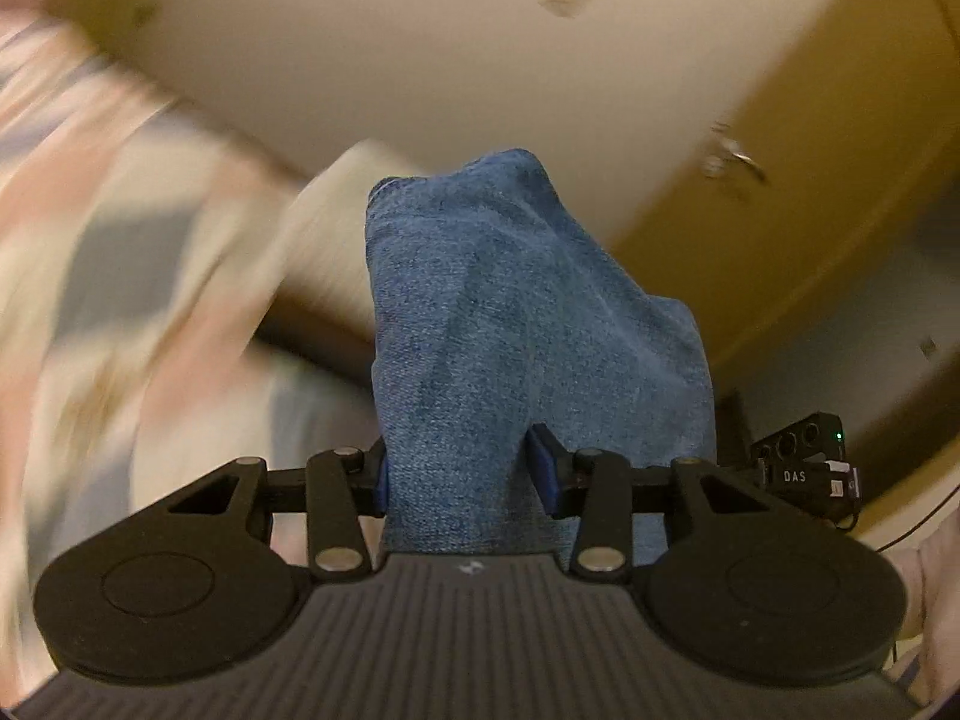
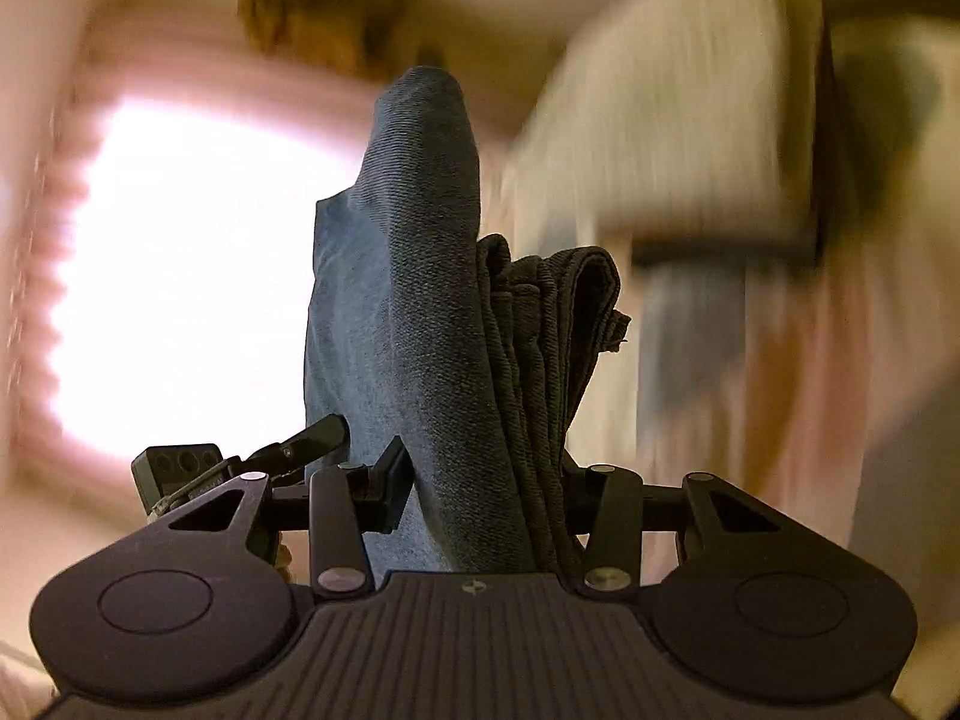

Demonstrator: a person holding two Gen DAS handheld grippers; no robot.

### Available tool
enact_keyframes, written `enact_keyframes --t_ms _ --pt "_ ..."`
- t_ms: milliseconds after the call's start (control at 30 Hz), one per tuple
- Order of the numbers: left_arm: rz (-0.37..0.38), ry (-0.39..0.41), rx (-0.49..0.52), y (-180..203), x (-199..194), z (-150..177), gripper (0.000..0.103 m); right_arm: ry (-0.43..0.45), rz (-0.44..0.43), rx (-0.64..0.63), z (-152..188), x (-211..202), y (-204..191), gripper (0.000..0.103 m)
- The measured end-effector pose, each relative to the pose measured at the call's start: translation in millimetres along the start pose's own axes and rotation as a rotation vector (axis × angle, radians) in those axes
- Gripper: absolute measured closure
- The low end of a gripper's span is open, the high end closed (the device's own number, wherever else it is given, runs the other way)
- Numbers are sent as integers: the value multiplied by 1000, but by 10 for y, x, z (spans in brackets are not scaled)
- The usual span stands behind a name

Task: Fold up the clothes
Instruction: 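Lift the folded jeans with both grippers and carry them toward the clothes stack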

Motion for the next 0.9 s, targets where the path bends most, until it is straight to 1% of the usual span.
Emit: enact_keyframes --t_ms 100,133,233,333,400,500,633,700,733,767,833,867,900 --pt "34 -41 117 75 366 -886 64 143 11 41 -630 -75 11 59" --pt "34 -59 140 93 499 -1087 64 181 11 60 -825 -97 46 59" --pt "31 -110 206 141 897 -1682 63 254 14 137 -1313 -113 261 59" --pt "16 -164 237 71 1312 -2015 62 288 23 203 -1598 -32 497 59" --pt "8 -187 245 -11 1541 -2115 62 304 31 244 -1753 35 655 59" --pt "8 -206 240 -129 1800 -2133 62 315 56 285 -1907 156 894 59" --pt "11 -211 220 -371 2143 -2150 59 338 105 276 -2105 251 1168 58" --pt "11 -204 207 -483 2242 -2099 55 349 126 252 -2175 296 1260 51" --pt "11 -200 201 -538 2291 -2074 53 354 137 236 -2201 311 1288 51" --pt "12 -196 194 -589 2330 -2051 52 353 146 222 -2202 317 1272 47" --pt "17 -175 181 -624 2284 -2048 51 349 160 197 -2137 322 1138 43" --pt "17 -164 177 -639 2258 -2047 50 351 186 173 -2098 303 1064 39" --pt "0 -157 189 -638 2213 -2054 50 357 216 143 -2066 255 1004 37"
Point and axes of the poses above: each gripper's, at about its wrist camera, not at the fingertips, and x roughly the way its jaws point, y to its right, z to its underside, the point moved 10 cm from there along x, roughly the way its jaws point, and after that the axes turned 9 degrees about -y, right-handed, at the moved point
